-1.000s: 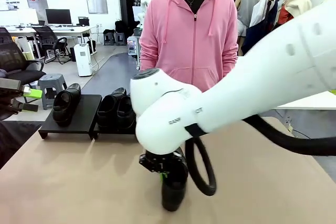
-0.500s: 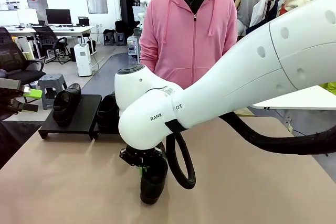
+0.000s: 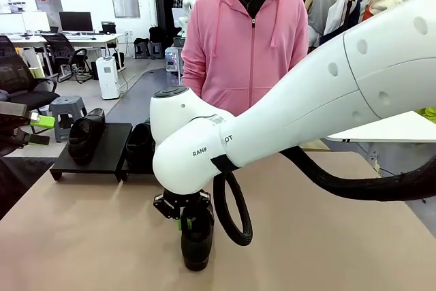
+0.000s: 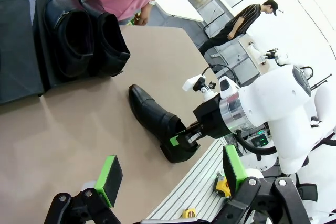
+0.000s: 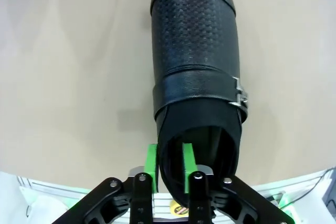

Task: Organize the shoes by placing them on the stand.
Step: Pick up one Shoe and place it in the middle of the table.

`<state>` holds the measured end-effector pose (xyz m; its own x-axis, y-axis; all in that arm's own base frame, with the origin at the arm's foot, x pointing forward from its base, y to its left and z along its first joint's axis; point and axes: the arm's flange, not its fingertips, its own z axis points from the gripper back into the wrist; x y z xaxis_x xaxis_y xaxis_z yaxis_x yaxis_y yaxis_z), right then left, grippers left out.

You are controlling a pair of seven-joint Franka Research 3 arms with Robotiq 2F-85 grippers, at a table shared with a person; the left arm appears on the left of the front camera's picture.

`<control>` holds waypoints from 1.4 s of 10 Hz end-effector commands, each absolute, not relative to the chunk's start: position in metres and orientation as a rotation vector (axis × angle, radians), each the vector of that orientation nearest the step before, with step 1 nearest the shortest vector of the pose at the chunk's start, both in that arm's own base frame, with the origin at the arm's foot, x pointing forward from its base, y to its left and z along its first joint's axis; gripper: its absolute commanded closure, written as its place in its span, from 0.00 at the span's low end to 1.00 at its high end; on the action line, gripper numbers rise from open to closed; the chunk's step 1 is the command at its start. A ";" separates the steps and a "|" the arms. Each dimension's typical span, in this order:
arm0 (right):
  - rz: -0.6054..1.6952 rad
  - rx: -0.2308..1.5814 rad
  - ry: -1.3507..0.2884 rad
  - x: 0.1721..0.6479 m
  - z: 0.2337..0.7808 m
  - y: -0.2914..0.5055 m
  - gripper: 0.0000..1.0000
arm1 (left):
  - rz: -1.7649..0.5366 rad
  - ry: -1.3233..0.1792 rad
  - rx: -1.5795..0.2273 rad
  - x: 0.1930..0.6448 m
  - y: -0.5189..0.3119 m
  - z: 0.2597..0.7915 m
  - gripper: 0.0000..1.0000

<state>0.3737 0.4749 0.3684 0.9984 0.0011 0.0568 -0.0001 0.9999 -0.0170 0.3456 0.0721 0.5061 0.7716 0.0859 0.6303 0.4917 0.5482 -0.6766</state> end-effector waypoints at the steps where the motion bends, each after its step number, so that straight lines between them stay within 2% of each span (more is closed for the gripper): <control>1: 0.030 0.011 -0.051 0.367 0.383 0.469 0.00 | -0.278 -0.698 -0.992 0.347 0.073 0.505 0.00; 4: 0.060 0.100 -0.051 0.319 0.474 0.387 0.00 | -0.278 -0.698 -0.992 0.347 0.073 0.505 0.00; 5: -0.044 0.090 -0.100 0.303 0.506 0.341 0.00 | -0.278 -0.698 -0.992 0.347 0.073 0.505 0.00; 8: -0.022 0.362 -0.048 0.254 0.576 0.185 0.00 | -0.278 -0.698 -0.992 0.347 0.073 0.505 0.00; 10: 0.023 0.591 -0.077 0.239 0.571 0.095 0.00 | -0.278 -0.698 -0.992 0.347 0.073 0.505 0.00; 11: -0.050 0.698 -0.076 0.243 0.558 0.054 0.00 | -0.278 -0.698 -0.992 0.347 0.073 0.505 0.00; 14: -0.113 0.873 -0.119 0.261 0.522 -0.007 0.00 | -0.278 -0.698 -0.992 0.347 0.073 0.505 0.00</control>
<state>0.2497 -0.0169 0.5437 0.9842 -0.1653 0.0633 0.0666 0.6775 0.7325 0.3457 0.0728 0.5061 0.7716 0.0871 0.6301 0.4905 0.5493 -0.6765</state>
